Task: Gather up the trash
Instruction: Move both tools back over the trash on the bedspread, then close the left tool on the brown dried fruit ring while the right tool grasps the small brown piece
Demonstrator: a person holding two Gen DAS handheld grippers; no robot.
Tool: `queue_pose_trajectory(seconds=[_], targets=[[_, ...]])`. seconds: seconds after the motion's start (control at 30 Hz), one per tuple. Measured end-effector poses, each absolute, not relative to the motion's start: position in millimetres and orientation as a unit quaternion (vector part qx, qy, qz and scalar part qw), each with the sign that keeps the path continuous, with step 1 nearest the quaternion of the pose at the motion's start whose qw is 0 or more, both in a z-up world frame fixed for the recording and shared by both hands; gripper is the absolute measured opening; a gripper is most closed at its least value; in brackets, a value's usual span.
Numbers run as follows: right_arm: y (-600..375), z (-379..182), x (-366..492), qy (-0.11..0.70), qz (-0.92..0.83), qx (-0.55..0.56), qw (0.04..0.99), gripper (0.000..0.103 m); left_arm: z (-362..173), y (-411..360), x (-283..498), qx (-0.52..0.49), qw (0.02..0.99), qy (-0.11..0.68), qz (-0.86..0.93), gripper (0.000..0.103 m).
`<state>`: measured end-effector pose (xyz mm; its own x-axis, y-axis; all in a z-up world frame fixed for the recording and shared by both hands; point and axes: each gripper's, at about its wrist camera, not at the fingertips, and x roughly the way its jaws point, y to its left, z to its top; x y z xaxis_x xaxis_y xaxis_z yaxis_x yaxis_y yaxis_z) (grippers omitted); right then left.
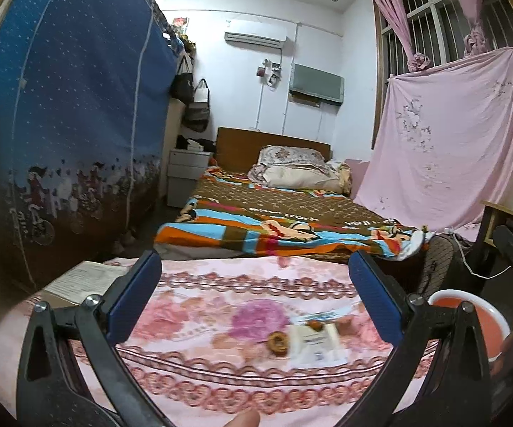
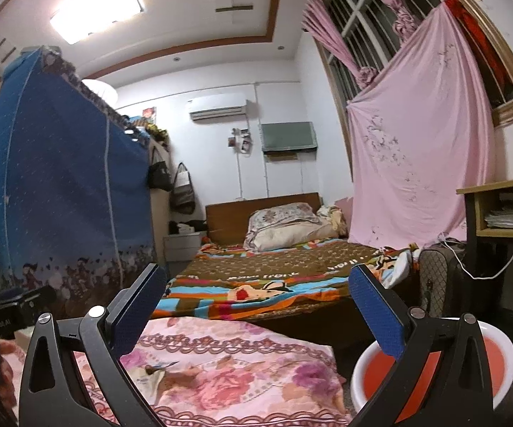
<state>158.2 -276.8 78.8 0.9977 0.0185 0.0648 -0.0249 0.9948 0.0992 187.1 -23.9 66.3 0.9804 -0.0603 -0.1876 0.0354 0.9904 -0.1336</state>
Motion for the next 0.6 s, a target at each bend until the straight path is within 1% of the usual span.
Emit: queue_pose_trajectory(seconds=[0.17, 0.37, 0.6], targets=[[-255.7, 75.1, 162.7, -0.023, 0.031, 0.029, 0.999, 0.103, 61.8, -4.9, 184.5, -0.061, 0.994, 0.091, -0.015, 0.092], [-234.4, 71.9, 170.6, -0.009, 0.056, -0.007, 0.998, 0.103, 55.9, 0.6, 185.5, -0.047, 0.995, 0.091, -0.014, 0.092], [-226.6, 65.4, 193.0, 0.039, 0.110, -0.008, 0.993, 0.103, 54.1, 3.7, 190.6, -0.058, 0.993, 0.102, -0.035, 0.091]])
